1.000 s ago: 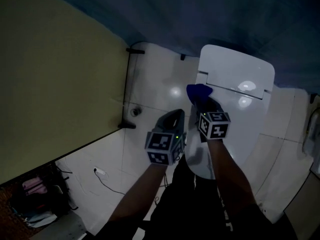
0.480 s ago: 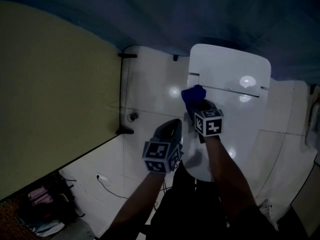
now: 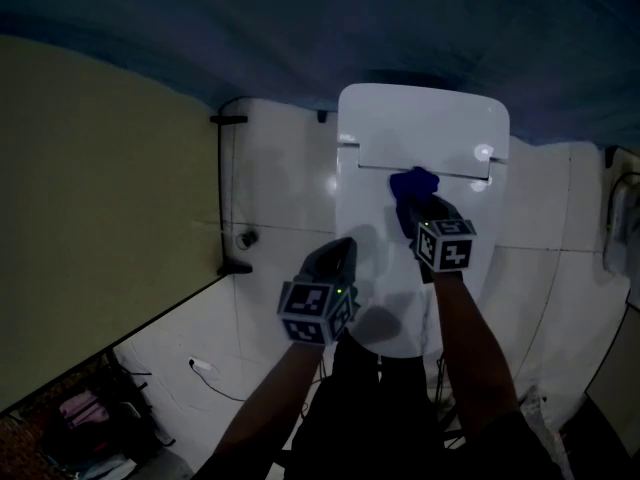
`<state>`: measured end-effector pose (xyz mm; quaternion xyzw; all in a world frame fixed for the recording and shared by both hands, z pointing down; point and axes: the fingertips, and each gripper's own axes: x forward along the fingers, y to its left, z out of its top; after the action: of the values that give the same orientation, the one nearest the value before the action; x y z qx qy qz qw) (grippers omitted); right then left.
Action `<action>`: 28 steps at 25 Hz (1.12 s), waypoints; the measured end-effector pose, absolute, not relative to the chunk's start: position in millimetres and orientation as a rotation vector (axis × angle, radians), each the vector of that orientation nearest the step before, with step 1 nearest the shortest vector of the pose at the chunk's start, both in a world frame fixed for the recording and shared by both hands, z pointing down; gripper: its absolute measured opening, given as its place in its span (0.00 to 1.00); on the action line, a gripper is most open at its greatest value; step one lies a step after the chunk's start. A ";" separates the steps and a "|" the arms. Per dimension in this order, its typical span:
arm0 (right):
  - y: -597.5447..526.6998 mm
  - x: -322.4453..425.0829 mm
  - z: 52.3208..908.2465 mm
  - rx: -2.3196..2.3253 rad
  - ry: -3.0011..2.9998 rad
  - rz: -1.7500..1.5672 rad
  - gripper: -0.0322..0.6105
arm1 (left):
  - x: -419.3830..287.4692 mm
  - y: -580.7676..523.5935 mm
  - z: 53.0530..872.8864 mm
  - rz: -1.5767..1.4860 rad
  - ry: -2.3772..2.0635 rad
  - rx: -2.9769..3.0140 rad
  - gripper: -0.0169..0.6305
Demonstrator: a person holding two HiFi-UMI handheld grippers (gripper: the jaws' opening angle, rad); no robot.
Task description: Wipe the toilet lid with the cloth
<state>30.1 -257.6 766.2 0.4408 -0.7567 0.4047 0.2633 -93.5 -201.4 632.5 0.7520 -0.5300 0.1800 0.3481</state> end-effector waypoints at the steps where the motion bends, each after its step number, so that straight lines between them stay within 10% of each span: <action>1: -258.1 45.9 764.8 1.226 -2.041 1.117 0.21 | -87.7 -199.8 633.5 0.465 -1.365 1.957 0.01; 28: -234.8 233.8 758.9 1.606 -1.787 0.815 0.21 | -77.0 -184.1 661.3 0.467 -1.371 1.902 0.01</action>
<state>233.8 -234.8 758.9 0.6044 -0.6724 0.3066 0.2976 -77.0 -184.1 661.3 0.7400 -0.5337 0.1818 0.3667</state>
